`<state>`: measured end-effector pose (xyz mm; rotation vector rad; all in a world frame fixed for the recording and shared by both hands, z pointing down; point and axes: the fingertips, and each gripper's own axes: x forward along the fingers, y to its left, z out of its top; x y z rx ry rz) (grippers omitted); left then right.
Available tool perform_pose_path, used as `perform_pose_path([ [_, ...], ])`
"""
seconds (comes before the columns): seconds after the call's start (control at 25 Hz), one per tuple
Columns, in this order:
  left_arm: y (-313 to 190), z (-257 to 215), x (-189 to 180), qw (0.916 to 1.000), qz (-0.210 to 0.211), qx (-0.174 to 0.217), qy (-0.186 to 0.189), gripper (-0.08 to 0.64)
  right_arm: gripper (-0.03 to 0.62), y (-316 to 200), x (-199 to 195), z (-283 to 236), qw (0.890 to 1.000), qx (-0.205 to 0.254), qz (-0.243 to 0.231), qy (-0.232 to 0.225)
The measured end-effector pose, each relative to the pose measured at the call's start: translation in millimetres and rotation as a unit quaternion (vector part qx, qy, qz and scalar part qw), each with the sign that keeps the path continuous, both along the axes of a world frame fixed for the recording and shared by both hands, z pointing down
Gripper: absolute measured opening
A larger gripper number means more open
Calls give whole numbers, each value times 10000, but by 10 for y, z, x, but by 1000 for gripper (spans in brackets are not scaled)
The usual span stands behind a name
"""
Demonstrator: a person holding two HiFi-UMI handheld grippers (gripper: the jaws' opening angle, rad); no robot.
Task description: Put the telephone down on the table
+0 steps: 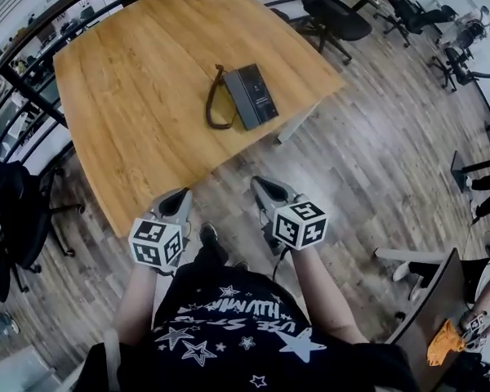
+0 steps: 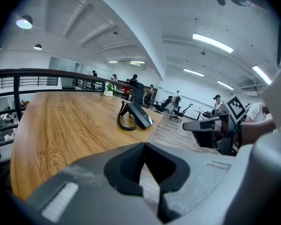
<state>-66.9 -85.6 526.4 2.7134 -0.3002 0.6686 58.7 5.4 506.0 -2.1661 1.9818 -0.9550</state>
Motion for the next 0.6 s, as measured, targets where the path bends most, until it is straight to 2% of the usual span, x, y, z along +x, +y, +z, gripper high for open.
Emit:
perform_pose_path([
  [0.6,852,-103,-516,9997,-191,116,15,2,-2,742,-544,-28,9997,27,-253,16],
])
